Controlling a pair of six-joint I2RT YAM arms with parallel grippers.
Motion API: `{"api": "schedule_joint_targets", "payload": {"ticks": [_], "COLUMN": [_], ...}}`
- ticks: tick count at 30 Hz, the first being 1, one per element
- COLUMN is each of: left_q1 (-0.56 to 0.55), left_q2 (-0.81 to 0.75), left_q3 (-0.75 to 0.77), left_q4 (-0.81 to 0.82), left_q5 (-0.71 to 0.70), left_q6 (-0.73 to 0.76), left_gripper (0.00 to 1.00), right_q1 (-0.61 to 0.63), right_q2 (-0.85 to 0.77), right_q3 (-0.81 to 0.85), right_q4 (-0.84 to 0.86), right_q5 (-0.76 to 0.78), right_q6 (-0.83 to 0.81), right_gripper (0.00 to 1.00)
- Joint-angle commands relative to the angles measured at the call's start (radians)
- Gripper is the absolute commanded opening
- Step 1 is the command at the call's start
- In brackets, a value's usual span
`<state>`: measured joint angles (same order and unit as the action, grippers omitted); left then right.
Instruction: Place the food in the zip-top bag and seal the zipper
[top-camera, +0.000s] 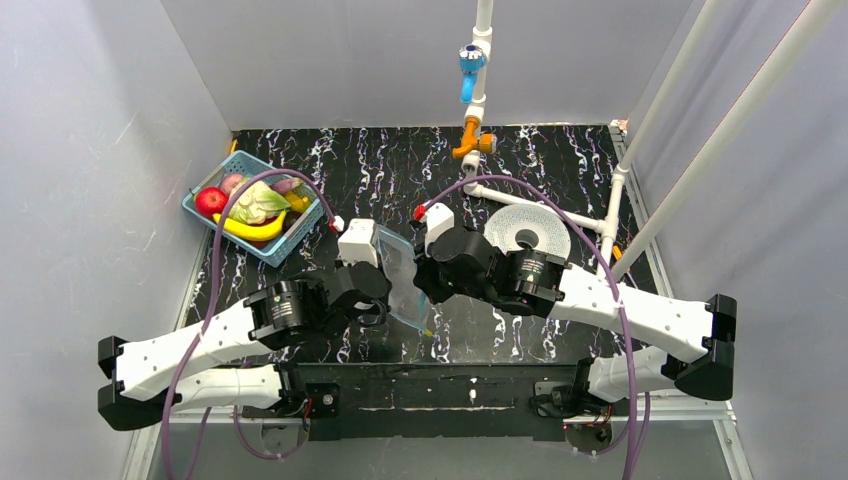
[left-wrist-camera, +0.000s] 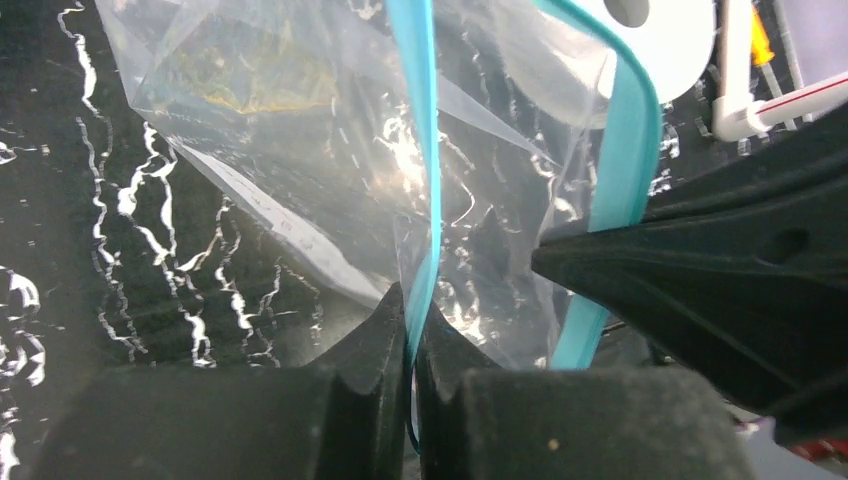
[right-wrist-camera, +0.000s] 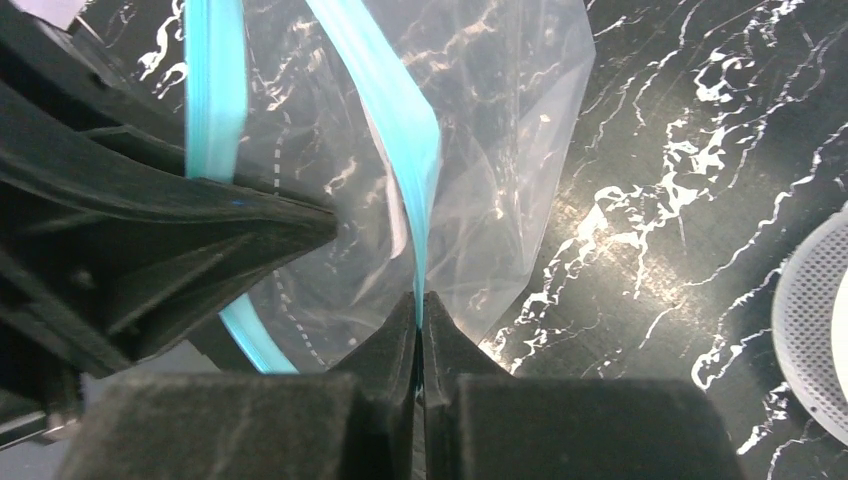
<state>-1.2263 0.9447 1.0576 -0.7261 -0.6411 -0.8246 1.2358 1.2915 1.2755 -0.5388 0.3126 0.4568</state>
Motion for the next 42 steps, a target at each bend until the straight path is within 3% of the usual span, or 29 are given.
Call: {"api": "schedule_joint_targets", "payload": {"ticks": [1, 4, 9, 13, 15, 18, 20, 26, 33, 38, 42], "left_q1": [0.002, 0.002, 0.002, 0.002, 0.002, 0.006, 0.038, 0.279, 0.360, 0.394, 0.414], "left_q2": [-0.072, -0.105, -0.130, -0.128, -0.108, -0.102, -0.108, -0.001, 0.167, 0.213, 0.193], "left_q3": [-0.036, -0.066, -0.081, -0.079, -0.076, -0.077, -0.096, -0.145, -0.133, -0.151, -0.200], "left_q4": [0.061, 0.090, 0.103, 0.104, 0.112, 0.132, 0.197, 0.392, 0.540, 0.504, 0.411], "left_q5": [0.020, 0.040, 0.045, 0.049, 0.057, 0.063, 0.105, 0.463, 0.664, 0.672, 0.594], "left_q6": [0.030, 0.010, -0.004, -0.005, 0.007, 0.017, 0.041, 0.029, 0.020, 0.008, -0.015], "left_gripper": [0.00, 0.00, 0.00, 0.00, 0.00, 0.00, 0.00, 0.00, 0.00, 0.00, 0.00], "right_q1": [0.005, 0.005, 0.005, 0.007, 0.008, 0.008, 0.009, 0.008, 0.008, 0.008, 0.008], "right_q2": [-0.002, 0.012, 0.044, 0.067, 0.073, 0.046, 0.014, -0.092, -0.211, -0.139, -0.066], "right_q3": [0.043, 0.065, 0.099, 0.131, 0.148, 0.134, 0.096, -0.021, -0.101, -0.124, -0.114], "right_q4": [-0.009, -0.016, -0.021, -0.028, -0.028, -0.032, -0.017, -0.031, -0.033, 0.017, 0.027], "right_q5": [0.097, 0.138, 0.182, 0.194, 0.233, 0.304, 0.360, 0.488, 0.523, 0.424, 0.409], "right_q6": [-0.052, -0.088, -0.128, -0.150, -0.188, -0.217, -0.237, -0.244, -0.239, -0.240, -0.233], "right_gripper": [0.14, 0.18, 0.37, 0.39, 0.34, 0.10, 0.02, 0.02, 0.01, 0.01, 0.01]}}
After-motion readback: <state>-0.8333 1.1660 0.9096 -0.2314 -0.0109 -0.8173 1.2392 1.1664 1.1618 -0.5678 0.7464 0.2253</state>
